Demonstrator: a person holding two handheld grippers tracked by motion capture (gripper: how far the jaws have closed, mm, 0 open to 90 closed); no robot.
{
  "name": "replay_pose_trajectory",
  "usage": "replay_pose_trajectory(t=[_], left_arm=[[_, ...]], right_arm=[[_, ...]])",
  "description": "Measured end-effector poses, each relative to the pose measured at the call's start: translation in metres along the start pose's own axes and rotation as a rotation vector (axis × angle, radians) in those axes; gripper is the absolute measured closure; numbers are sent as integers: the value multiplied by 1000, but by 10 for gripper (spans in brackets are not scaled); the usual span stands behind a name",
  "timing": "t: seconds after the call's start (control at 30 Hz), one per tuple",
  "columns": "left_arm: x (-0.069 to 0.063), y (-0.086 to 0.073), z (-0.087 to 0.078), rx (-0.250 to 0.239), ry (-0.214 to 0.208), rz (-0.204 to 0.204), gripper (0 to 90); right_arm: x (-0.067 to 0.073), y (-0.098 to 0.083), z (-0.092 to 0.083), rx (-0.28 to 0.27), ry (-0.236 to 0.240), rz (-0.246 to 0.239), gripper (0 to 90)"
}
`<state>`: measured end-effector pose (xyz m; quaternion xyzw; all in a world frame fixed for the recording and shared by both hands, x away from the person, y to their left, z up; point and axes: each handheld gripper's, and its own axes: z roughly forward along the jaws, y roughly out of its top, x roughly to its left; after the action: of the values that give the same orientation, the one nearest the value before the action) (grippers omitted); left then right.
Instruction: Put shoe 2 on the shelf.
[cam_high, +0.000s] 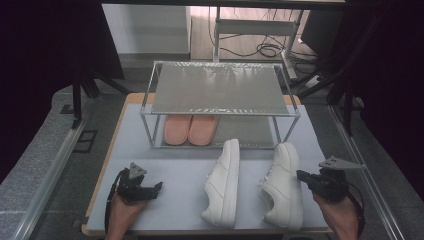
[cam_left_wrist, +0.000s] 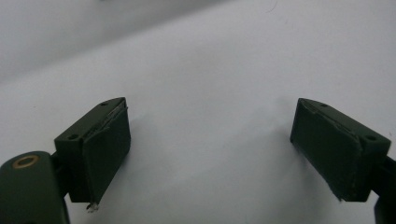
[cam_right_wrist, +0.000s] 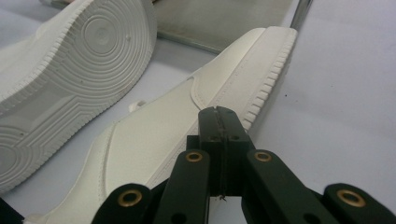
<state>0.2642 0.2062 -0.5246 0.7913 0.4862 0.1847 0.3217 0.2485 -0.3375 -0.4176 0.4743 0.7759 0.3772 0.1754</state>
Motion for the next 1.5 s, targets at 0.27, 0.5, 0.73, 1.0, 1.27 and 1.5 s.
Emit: replay_pose_trajectory(t=[0.27,0.5,0.73,1.0,1.27,1.5], left_arm=[[0,0,0,0,1,1,122],[0,0,0,-2,2,2,124],[0,0,0,-3,2,3,125],[0,0,0,-3,2,3,127],[-1,0,0,-5,2,3,129],[-1,0,0,-5,2,5,131]], right_arm=[[0,0,5,8,2,-17,900],[-2,-2,4,8,-4,-26,900],[-9,-6,-2,7,-19,-9,900],[-12,-10,-7,20,-74,-12,900],[-28,-22,-14,11,-112,47,900],[-42,-36,-16,25,-145,99,900]])
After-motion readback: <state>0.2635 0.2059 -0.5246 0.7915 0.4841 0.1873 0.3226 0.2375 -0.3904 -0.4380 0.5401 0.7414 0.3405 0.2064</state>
